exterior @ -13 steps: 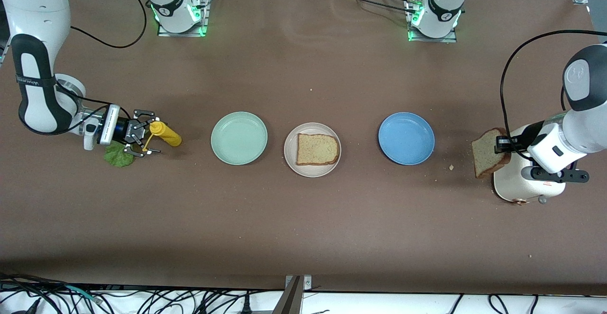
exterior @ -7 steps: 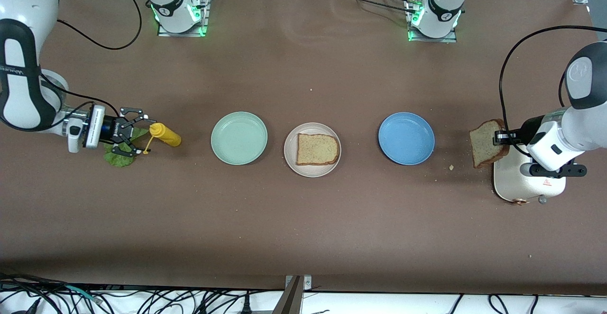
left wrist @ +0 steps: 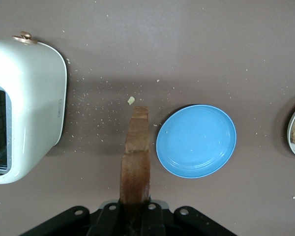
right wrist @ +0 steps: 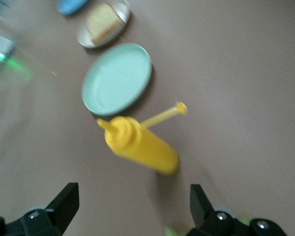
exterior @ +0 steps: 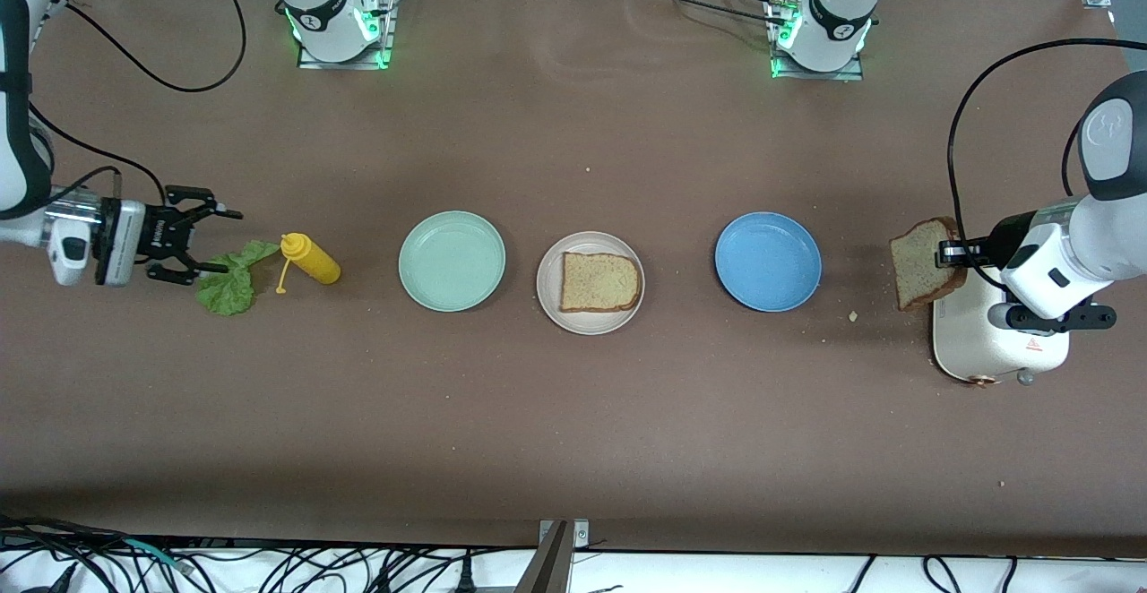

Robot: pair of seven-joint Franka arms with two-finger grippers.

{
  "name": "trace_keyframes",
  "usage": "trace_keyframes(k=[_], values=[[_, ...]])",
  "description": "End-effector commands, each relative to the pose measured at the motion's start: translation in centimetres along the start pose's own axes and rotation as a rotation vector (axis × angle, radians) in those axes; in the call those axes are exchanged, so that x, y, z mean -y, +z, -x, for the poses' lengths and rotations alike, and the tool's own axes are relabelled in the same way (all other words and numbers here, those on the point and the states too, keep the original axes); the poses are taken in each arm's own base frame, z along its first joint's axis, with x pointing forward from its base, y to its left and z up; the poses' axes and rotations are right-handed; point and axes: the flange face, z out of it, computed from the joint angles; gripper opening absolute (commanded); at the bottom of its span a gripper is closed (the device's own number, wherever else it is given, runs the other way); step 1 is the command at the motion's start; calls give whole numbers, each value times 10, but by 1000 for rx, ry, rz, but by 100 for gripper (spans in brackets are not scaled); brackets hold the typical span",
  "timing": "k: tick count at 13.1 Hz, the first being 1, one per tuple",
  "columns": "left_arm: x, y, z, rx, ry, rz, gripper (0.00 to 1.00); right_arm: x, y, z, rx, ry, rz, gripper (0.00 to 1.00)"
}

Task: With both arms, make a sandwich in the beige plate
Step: 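Set the mustard down and open the right gripper while the left gripper holds bread, then move the right gripper over the green lettuce leaf and lower it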

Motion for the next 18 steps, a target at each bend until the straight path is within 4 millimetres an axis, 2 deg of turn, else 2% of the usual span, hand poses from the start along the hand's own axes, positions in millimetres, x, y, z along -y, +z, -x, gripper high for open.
trace_keyframes(k=[1,4,6,8,9,11,15,18], values=[[-6,-1,2,14,-6,6,0,8,-33,1,117,96,120,100],[-7,1,3,28,-4,6,0,0,-34,13,189,330,242,100],[-7,2,3,31,-4,6,0,-3,-28,7,240,533,337,100],[-5,3,3,35,-9,6,0,-1,-9,0,267,734,404,100],[-4,3,6,53,-12,6,0,-2,4,-7,279,811,444,100],[-2,4,7,63,-22,-31,0,-5,36,-5,275,937,509,99],[-2,4,7,63,-22,-38,0,-7,93,31,279,942,552,99],[-2,4,7,64,-26,-40,0,-14,113,50,261,952,602,99]])
